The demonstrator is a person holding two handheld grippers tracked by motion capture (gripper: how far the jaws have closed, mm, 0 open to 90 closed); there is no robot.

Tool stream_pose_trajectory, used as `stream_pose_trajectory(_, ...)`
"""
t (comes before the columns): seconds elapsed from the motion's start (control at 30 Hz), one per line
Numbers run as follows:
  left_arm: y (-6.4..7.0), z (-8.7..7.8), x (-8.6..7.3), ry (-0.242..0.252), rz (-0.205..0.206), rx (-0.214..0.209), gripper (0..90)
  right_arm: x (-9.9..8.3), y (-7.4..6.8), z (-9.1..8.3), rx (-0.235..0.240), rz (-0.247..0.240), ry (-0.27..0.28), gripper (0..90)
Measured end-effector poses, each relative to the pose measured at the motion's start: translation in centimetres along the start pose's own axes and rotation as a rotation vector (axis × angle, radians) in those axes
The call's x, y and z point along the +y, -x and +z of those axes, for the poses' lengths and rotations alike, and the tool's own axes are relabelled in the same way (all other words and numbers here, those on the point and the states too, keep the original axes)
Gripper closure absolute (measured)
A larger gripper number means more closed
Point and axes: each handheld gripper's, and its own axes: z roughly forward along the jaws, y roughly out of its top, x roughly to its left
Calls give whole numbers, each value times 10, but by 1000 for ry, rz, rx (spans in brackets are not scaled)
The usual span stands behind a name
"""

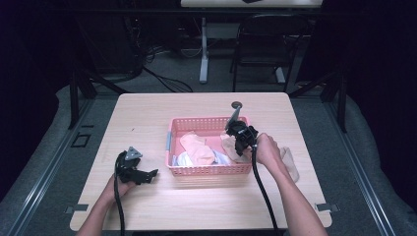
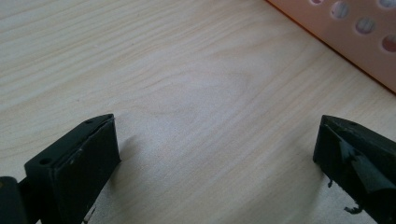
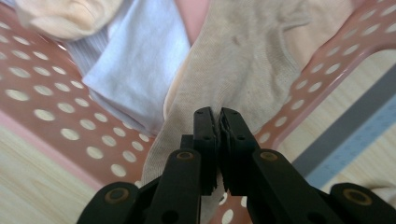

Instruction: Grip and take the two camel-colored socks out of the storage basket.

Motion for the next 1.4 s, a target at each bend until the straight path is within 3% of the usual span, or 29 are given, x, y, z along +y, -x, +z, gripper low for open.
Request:
stream_pose_trajectory(0.63,0,0,0,-1,1,0,0,17,-7,-61,-30,-65,22,861)
stream_pose_trajectory(0.97,0,0,0,-1,2,1,0,20,-8,-80,-27,-82,35,861)
stream_pose_trajectory(1.4,0,0,0,-1,1,1,0,10,-4,-114,-42,-84,72,861)
